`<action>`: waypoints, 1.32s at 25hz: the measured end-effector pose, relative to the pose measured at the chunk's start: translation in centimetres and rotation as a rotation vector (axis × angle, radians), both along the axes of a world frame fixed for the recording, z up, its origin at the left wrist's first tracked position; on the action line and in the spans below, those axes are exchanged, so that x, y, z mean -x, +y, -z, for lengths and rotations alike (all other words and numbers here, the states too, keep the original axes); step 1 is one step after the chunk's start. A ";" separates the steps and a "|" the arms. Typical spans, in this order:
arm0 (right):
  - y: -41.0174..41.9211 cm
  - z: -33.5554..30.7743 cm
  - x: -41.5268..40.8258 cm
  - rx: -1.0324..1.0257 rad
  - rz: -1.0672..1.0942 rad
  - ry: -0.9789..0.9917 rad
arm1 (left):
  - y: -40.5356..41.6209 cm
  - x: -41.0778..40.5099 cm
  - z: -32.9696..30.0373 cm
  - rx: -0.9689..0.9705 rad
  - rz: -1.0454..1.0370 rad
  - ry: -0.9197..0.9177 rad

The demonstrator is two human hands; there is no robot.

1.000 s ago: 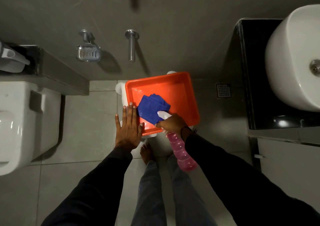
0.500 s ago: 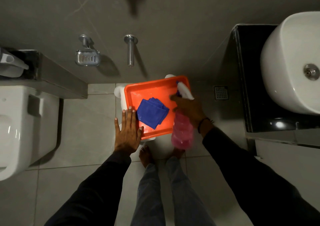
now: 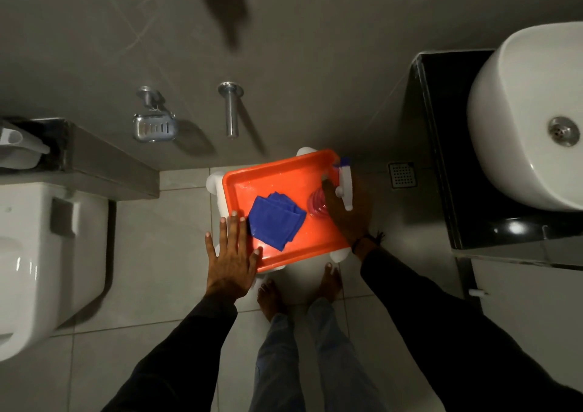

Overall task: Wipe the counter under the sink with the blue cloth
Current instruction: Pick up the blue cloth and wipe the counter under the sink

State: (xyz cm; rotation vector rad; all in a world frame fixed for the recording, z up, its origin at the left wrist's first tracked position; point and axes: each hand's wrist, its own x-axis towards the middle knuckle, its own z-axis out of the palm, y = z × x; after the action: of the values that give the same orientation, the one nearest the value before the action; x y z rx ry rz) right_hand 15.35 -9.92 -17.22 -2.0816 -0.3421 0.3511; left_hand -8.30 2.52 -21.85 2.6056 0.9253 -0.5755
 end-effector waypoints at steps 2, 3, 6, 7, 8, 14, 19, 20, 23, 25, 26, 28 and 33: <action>-0.9 -1.1 0.7 0.086 0.044 0.056 | 0.0 -0.2 -0.9 -0.034 0.020 0.006; -1.6 -1.2 1.7 0.137 0.118 0.107 | 0.1 -0.3 -1.2 -0.059 0.042 0.010; -3.1 -0.2 6.8 0.249 0.221 0.311 | 1.4 -2.2 -1.7 -0.074 0.115 -0.058; -2.6 0.5 8.2 0.296 0.152 0.364 | 1.9 -3.4 -1.8 -0.048 0.152 -0.098; -1.6 1.3 9.1 0.345 0.066 0.390 | 2.3 -4.6 -1.8 -0.023 0.186 -0.139; 4.4 5.3 8.3 0.378 0.101 0.541 | 3.8 -9.4 0.4 0.323 -0.177 -0.130; 3.1 2.8 6.9 0.220 0.098 0.829 | 3.5 -9.2 -1.7 0.570 -0.451 -0.185; 2.2 1.4 6.8 0.169 0.078 0.888 | 3.2 -8.7 -2.8 0.678 -0.537 -0.206; -1.7 -3.4 6.5 0.134 0.018 0.967 | 1.6 -6.5 -6.8 1.022 -0.831 -0.310; -4.3 -6.4 6.2 0.122 0.024 0.939 | -0.5 -5.7 -9.2 1.153 -0.893 -0.259; -5.6 -7.9 5.8 0.072 0.046 0.918 | -1.6 -5.8 -10.4 1.201 -0.890 -0.226; -8.5 -10.2 4.6 -0.006 0.052 0.867 | -4.2 -6.9 -12.3 1.261 -0.864 -0.201; -16.9 -14.3 -0.4 0.037 0.137 0.672 | -11.8 -13.0 -15.4 1.362 -0.720 -0.235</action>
State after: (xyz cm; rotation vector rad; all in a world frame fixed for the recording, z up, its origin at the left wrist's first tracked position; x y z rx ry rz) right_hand 15.80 -26.81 -2.95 -1.8780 0.2089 0.9392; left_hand 4.69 -9.33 -6.50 1.0132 0.8356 -0.4208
